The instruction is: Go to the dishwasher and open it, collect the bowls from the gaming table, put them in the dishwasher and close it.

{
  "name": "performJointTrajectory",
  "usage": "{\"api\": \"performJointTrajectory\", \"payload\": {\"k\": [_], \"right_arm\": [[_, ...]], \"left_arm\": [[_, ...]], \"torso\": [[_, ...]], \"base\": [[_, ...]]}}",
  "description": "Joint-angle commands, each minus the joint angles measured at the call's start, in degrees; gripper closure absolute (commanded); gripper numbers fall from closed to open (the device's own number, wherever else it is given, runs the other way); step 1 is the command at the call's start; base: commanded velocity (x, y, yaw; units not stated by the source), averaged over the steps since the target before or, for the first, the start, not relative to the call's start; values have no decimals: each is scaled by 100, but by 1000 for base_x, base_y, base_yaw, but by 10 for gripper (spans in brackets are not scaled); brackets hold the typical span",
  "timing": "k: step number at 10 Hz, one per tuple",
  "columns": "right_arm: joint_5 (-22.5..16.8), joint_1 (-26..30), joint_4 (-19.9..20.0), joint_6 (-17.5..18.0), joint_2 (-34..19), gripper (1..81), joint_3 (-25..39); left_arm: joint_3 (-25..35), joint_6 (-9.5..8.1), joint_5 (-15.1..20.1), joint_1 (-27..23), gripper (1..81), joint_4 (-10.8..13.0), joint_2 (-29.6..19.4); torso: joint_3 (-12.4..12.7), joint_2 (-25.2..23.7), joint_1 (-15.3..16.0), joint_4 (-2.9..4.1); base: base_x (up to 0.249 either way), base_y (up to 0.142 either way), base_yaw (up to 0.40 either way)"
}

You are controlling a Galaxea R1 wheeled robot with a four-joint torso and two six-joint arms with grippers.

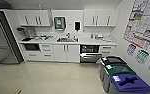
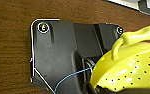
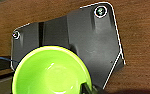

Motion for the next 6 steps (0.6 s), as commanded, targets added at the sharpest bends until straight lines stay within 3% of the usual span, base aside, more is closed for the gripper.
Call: {"api": "performJointTrajectory", "payload": {"k": [1, 6], "right_arm": [[-227, 268, -51, -10, -59, 811, -10], [-227, 259, -60, -10, -50, 811, -36]], "left_arm": [[39, 12, 192, -197, 811, 75, -149], [39, 12, 200, -197, 811, 75, -149]], "torso": [[0, 0, 1, 0], [0, 0, 3, 0]], "base": [[168, 0, 0], [159, 0, 0]]}}
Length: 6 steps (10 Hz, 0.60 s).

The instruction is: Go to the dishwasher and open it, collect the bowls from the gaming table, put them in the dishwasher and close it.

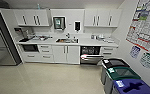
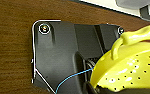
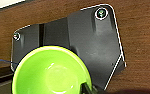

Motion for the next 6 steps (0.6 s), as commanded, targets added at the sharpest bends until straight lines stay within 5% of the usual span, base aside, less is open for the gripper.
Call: {"api": "performJointTrajectory", "payload": {"k": [1, 6], "right_arm": [[-232, 220, -60, -7, -72, 811, -8], [-232, 229, -60, -7, -72, 811, -8]], "left_arm": [[40, 12, 203, -181, 811, 75, -130], [40, 12, 203, -181, 811, 75, -130]], "torso": [[-2, 0, 2, 0], [0, -2, -3, 0]], "base": [[146, 0, 0], [144, 0, 0]]}}
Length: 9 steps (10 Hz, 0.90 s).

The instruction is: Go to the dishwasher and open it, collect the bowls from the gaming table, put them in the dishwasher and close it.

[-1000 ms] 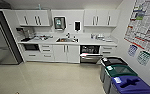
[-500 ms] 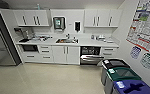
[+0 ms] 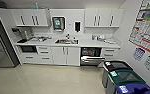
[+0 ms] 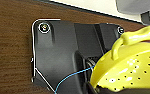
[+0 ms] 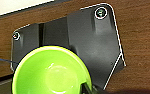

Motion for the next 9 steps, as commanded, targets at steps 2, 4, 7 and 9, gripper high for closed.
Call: {"api": "performJointTrajectory", "payload": {"k": [2, 4, 7, 9], "right_arm": [[-230, 234, -60, -7, -69, 811, -1], [-230, 225, -60, -7, -69, 811, -9], [-230, 216, -60, -8, -69, 811, -9], [-230, 216, -60, -16, -69, 811, -1]], "left_arm": [[40, 12, 198, -197, 811, 66, -132], [40, 12, 198, -197, 811, 75, -132], [40, 12, 198, -197, 811, 75, -123], [40, 12, 198, -197, 811, 75, -123]], "torso": [[0, 0, -1, 0], [0, 0, 0, 0], [0, 0, 0, 0], [0, 0, 0, 0]], "base": [[143, 0, 0], [139, 0, 0], [133, 0, 0], [132, 0, 0]]}}
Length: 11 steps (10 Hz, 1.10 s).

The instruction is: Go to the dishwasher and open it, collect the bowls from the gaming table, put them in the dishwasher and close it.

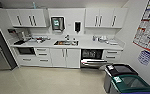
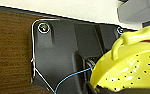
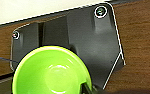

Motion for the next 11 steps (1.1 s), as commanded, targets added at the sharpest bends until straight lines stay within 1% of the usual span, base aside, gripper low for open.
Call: {"api": "performJointTrajectory", "payload": {"k": [1, 11], "right_arm": [[-230, 240, -60, -16, -58, 811, -1], [-230, 267, -86, -7, -31, 811, -27]], "left_arm": [[39, 12, 203, -194, 811, 75, -137], [39, 12, 212, -194, 811, 66, -137]], "torso": [[0, 0, 0, 0], [0, 0, -1, 0]], "base": [[132, 0, 0], [99, 0, 0]]}}
